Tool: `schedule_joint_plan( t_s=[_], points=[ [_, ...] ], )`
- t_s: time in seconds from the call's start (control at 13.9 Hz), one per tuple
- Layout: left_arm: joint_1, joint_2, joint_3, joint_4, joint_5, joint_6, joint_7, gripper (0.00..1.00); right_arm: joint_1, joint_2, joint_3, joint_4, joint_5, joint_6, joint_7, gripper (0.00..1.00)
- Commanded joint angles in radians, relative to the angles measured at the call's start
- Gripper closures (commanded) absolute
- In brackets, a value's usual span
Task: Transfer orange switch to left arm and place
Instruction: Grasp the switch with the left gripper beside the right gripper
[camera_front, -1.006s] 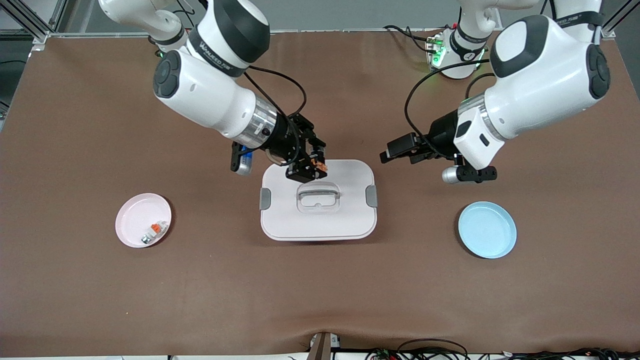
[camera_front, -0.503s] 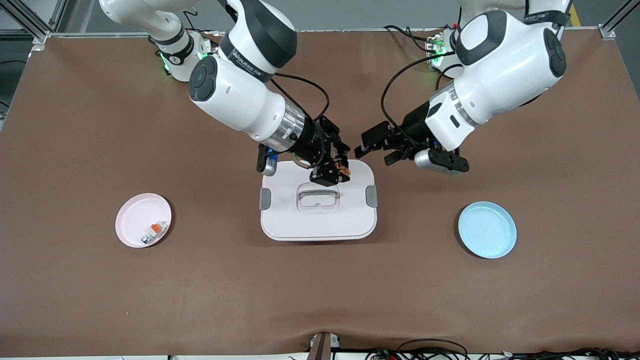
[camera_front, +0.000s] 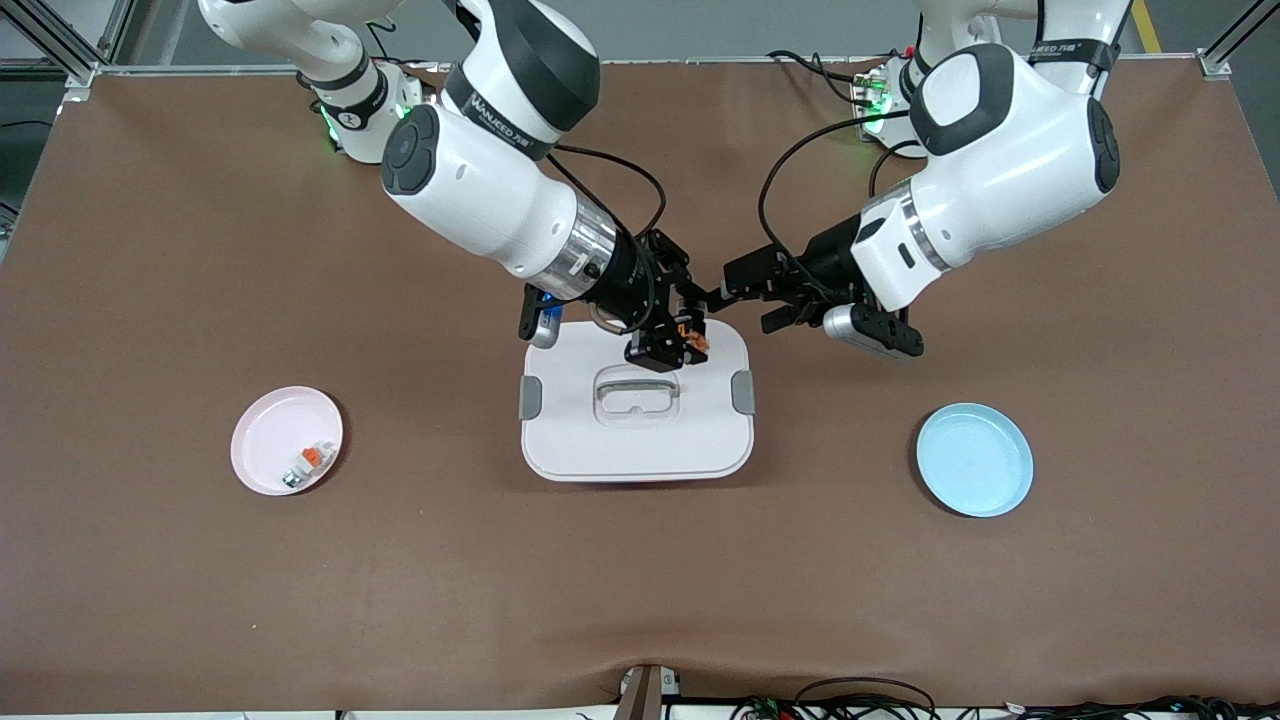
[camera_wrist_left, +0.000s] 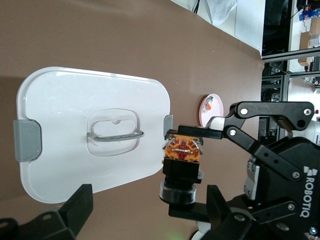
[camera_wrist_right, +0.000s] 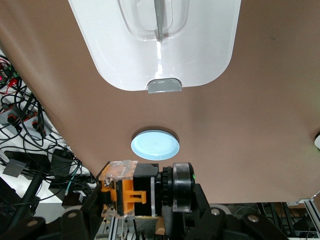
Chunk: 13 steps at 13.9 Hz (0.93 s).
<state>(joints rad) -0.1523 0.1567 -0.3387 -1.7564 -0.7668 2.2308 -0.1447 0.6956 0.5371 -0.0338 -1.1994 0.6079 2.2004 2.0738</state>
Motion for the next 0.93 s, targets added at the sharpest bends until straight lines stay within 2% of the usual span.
schedule_joint_plan(
  t_s=[0.0, 0.79, 0.86],
  points=[
    [0.007, -0.016, -0.005, -0.014, -0.054, 0.013, 0.014, 0.0, 0.018, 0.023, -0.011, 0.049, 0.019, 0.005, 0.031, 1.0],
    [-0.027, 0.046, -0.006, 0.054, -0.092, 0.041, 0.011, 0.0, 0.031, 0.046, -0.009, 0.093, 0.019, 0.021, 0.066, 1.0],
    [-0.029, 0.05, -0.006, 0.057, -0.091, 0.041, 0.011, 0.03, 0.035, 0.046, -0.009, 0.095, 0.019, 0.031, 0.081, 1.0]
  ],
)
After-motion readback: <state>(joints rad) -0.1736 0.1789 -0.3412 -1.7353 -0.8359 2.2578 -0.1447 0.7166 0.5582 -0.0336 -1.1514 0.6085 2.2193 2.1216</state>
